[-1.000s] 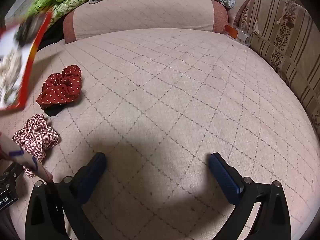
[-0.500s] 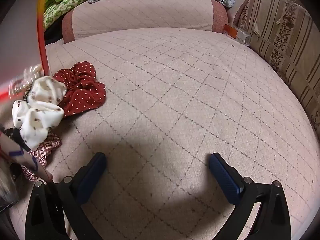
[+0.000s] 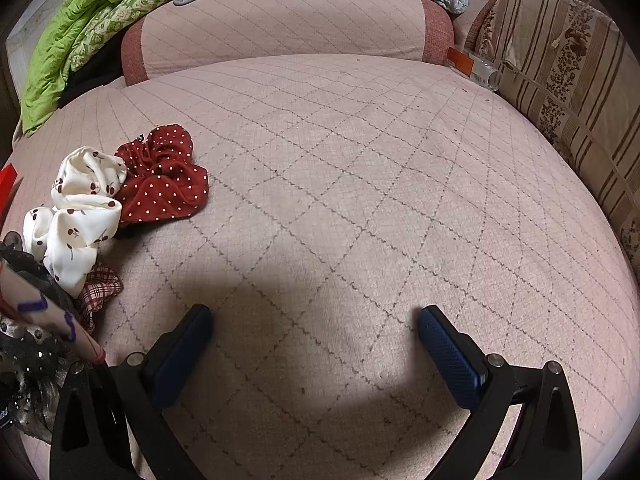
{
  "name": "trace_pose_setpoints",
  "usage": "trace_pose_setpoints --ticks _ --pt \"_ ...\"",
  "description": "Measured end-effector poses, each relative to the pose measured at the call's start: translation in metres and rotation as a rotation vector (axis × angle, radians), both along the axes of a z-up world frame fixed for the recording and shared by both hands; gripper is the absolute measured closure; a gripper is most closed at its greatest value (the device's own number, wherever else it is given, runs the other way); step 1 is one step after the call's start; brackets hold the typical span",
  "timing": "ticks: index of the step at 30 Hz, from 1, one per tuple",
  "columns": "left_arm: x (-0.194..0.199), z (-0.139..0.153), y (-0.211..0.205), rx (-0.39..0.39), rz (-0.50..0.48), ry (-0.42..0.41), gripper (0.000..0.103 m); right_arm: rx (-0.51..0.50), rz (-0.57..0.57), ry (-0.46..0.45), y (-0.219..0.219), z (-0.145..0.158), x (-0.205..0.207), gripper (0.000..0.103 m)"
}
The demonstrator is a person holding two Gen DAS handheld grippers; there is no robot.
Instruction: Organize jewelry
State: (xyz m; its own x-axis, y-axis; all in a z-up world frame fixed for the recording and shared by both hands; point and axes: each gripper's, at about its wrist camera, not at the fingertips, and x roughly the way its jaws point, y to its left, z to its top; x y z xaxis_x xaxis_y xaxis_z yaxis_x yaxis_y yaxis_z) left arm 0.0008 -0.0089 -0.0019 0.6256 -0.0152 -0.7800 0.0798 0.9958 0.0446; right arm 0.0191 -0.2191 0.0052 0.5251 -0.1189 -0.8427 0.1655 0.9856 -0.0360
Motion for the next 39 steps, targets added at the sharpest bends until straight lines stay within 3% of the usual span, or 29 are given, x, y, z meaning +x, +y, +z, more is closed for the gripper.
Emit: trace_pose_setpoints --ticks 11,16,21,26,32,39 --pt "-0.002 -0.001 0.003 0.0 -0.001 -0.004 0.0 0.064 -0.054 -0.012 -0.014 0.015 -0.018 0.0" --pt "-0.001 0.0 0.003 -0.001 -0.002 -0.005 0.0 0.103 -0.123 -0.159 -0.021 0.055 -0.062 0.0" --pt "-0.002 -0.001 0.001 0.003 0.035 -0.002 0.0 0.136 -0.108 -0.278 -0.005 0.082 -0.114 0.0" --pt "-0.002 0.006 0.007 -0.03 -0.08 0.086 0.0 0.168 -0.055 -0.275 0.021 0.086 -0.127 0.0" --pt "-0.04 0.033 0.034 -0.08 -0.079 0.013 0.001 0.173 0.006 -0.262 0.044 0.092 -0.137 0.0" --pt "-0.089 0.102 0.053 -0.028 -0.071 -0.182 0.001 0.169 0.053 -0.286 0.063 0.116 -0.154 0.0"
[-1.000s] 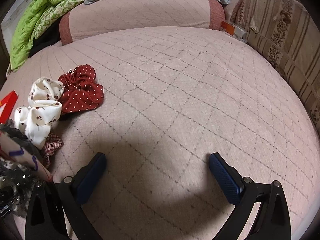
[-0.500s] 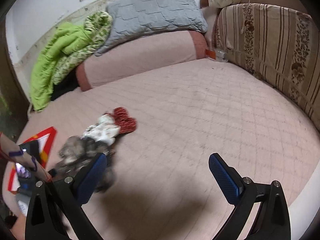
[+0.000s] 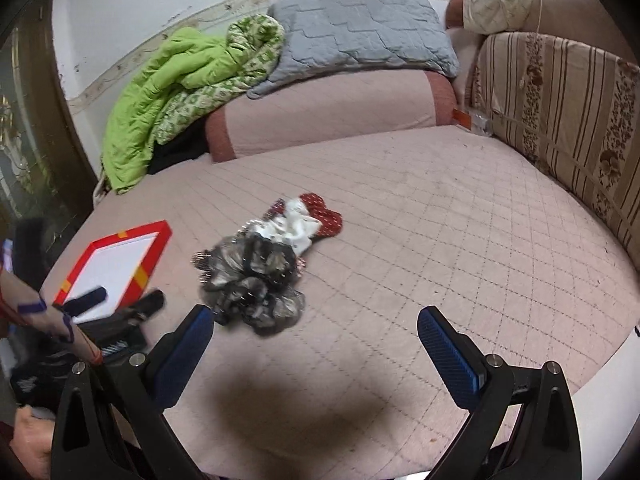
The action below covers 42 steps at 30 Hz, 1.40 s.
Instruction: Organize jewelry
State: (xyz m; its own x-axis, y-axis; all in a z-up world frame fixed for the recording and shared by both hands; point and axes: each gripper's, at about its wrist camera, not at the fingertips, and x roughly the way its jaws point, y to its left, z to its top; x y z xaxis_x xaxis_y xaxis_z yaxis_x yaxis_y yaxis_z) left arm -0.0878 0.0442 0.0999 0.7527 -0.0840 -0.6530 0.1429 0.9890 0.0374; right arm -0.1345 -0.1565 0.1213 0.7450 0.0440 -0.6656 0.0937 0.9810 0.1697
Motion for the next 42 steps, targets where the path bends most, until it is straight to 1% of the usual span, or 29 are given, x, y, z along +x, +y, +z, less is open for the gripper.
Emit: trace_pose_setpoints --ticks 4,6,9,11,20,29,42 --pt "-0.005 0.021 0.018 -0.019 0.028 -0.033 0.001 -0.011 0.026 -0.022 0.011 0.013 -0.003 0.0" --pt "-0.005 0.024 0.024 -0.03 0.032 -0.025 0.001 -0.024 0.035 -0.03 0.017 0.018 -0.004 0.0" --pt "-0.009 0.028 0.031 -0.033 0.049 -0.037 0.001 -0.029 0.053 -0.032 0.025 0.019 -0.006 0.0" --pt "-0.011 0.027 0.034 -0.021 0.055 -0.034 0.001 -0.031 0.057 -0.034 0.029 0.019 -0.007 0.0" --pt "-0.022 0.03 0.04 -0.029 0.047 -0.041 0.001 -0.04 0.086 -0.032 0.047 0.021 -0.012 0.0" --pt "-0.026 0.03 0.032 -0.015 0.032 -0.041 0.001 -0.031 0.089 -0.028 0.049 0.021 -0.012 0.0" --pt "-0.028 0.03 0.033 -0.001 0.045 -0.034 0.001 -0.006 0.089 -0.007 0.046 0.014 -0.009 0.0"
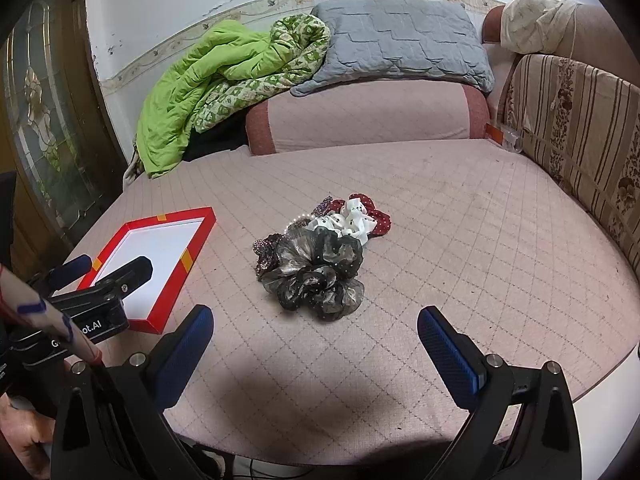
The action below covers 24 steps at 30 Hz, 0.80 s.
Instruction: Organize jewelry
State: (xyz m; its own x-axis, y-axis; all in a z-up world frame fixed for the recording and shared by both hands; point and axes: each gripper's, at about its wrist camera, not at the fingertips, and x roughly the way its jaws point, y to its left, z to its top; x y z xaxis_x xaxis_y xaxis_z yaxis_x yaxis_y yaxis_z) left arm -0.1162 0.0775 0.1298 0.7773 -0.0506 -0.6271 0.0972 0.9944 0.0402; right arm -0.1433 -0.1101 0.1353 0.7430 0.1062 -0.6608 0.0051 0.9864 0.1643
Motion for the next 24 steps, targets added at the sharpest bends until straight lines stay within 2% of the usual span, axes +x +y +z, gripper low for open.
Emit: trace_pose_setpoints --ticks 20,24 --pt "0.024 -0.019 0.011 -0.026 0.009 0.06 0.001 0.02 0.022 0.048 -0.002 -0.018 0.021 0.0" --pt "0.033 -0.027 0.013 -0.049 -0.012 0.093 0.001 0.069 0.051 0.077 -0.002 -0.027 0.04 0.0"
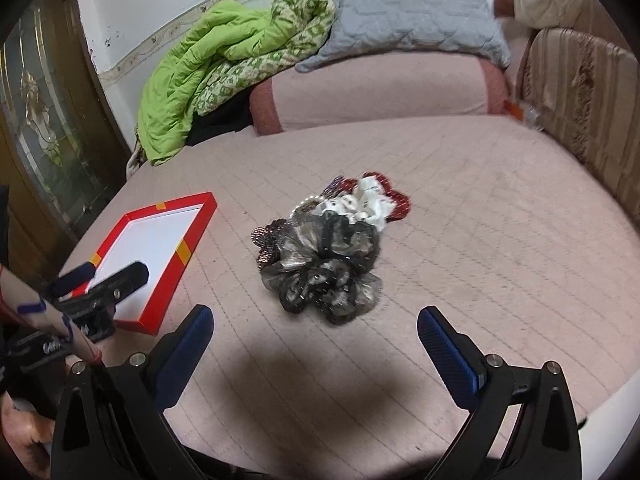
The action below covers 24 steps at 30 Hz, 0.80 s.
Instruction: Organize jewelry
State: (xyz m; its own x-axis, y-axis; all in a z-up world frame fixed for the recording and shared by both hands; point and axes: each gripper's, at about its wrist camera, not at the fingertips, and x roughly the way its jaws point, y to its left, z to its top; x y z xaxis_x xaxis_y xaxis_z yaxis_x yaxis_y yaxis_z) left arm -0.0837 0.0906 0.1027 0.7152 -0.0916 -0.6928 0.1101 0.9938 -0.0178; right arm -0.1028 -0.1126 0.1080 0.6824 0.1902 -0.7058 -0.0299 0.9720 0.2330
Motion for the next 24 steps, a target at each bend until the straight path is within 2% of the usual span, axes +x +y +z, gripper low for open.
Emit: trace_pose_setpoints --ticks 5,11,15,17,18,19,20,22,24 --pt "0.006 -0.007 0.0 -0.005 -0.009 0.018 0.001 0.006 0.038 0.056 0.003 -0.015 0.038 0.0" --pt "0.013 -0.014 0.002 -0.009 -0.008 0.042 0.001 0.006 0.045 0.075 0.005 -0.024 0.059 0.0" --pt "0.014 -0.017 0.0 -0.008 -0.017 0.052 0.001 -0.003 0.043 0.119 0.006 -0.039 0.073 0.002" --pt "0.014 -0.018 -0.001 -0.009 -0.023 0.053 0.001 -0.013 0.025 0.15 0.003 -0.047 0.08 0.012" --pt "0.015 -0.018 -0.001 -0.012 -0.028 0.052 0.001 0.001 0.026 0.156 0.0 -0.05 0.081 0.027" --pt "0.015 -0.018 -0.001 -0.014 -0.033 0.052 0.001 0.011 0.026 0.162 -0.001 -0.052 0.082 0.049" --pt "0.015 -0.019 -0.002 -0.016 -0.038 0.055 0.001 0.023 0.027 0.172 -0.003 -0.054 0.082 0.059" --pt "0.015 -0.019 -0.004 -0.022 -0.051 0.06 0.001 0.048 0.019 0.173 -0.01 -0.055 0.077 0.071" --pt "0.015 -0.019 -0.007 -0.025 -0.072 0.062 0.001 0.079 0.003 0.152 -0.019 -0.05 0.07 0.074"
